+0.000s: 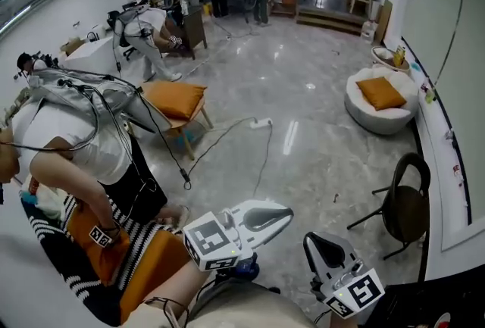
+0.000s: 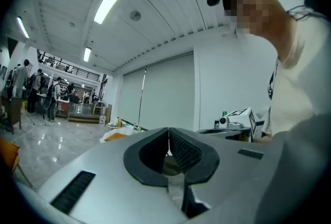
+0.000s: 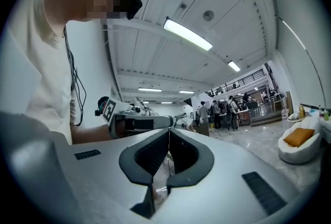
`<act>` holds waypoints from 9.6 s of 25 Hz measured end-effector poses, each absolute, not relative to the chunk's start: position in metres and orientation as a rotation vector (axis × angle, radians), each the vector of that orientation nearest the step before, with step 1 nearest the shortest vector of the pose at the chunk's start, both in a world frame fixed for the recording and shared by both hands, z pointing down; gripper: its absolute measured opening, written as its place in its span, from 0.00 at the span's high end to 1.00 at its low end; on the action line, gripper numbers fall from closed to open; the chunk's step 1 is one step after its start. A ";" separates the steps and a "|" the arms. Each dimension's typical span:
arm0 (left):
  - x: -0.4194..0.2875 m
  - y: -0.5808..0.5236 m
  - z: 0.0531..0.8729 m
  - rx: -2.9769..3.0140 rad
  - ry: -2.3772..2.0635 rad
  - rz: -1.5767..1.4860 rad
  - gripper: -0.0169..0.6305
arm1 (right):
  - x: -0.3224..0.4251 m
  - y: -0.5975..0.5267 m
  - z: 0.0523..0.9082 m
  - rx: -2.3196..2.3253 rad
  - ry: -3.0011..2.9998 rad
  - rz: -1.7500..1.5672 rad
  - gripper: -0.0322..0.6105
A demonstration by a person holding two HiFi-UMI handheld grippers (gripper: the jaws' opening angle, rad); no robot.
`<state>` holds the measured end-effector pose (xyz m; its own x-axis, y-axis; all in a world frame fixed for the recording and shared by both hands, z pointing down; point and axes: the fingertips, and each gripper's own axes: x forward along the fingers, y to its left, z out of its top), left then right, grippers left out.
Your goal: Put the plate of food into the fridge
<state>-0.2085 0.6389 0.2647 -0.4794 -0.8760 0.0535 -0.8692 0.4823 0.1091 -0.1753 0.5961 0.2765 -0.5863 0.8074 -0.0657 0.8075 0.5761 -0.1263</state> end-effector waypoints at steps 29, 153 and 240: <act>-0.365 0.592 0.288 1.797 -2.442 -0.098 0.96 | -0.328 0.546 0.294 1.070 3.040 -0.173 0.92; -0.050 -0.085 0.295 2.896 -0.735 -0.022 0.96 | 0.018 -0.082 0.337 -1.101 3.016 -0.507 0.91; 0.146 -0.284 0.374 3.396 -0.187 1.586 0.51 | 0.143 -0.164 0.343 -1.343 2.856 -0.603 0.91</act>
